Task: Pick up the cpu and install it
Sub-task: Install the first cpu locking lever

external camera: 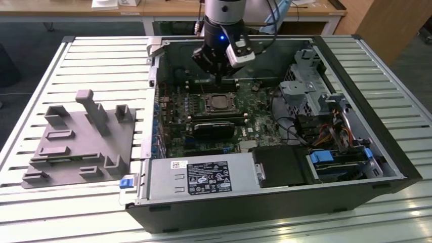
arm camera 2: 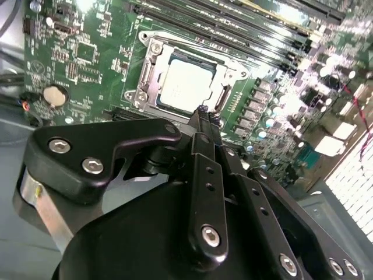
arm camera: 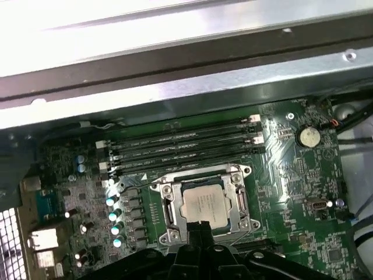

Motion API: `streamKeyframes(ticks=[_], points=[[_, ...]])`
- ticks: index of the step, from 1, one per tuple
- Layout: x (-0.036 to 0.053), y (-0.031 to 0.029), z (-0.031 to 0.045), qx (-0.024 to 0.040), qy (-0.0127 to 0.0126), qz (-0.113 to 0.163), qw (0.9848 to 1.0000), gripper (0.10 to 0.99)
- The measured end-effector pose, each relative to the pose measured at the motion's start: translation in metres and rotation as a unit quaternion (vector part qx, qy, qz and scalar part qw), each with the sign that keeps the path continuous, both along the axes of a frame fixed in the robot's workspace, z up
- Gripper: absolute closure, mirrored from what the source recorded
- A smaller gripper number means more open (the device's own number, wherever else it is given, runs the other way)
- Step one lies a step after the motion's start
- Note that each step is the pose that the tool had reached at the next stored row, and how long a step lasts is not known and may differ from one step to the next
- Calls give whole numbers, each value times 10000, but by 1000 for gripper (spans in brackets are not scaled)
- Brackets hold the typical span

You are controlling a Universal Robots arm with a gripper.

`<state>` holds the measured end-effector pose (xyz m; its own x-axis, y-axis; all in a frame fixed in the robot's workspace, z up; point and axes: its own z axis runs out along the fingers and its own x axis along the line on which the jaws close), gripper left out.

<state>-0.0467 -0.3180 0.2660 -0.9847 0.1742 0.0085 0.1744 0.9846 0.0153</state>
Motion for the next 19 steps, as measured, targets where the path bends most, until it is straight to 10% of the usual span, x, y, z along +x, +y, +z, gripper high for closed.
streamKeyframes(ticks=[19], points=[[0,0,-2,0,0,976,9952,980]])
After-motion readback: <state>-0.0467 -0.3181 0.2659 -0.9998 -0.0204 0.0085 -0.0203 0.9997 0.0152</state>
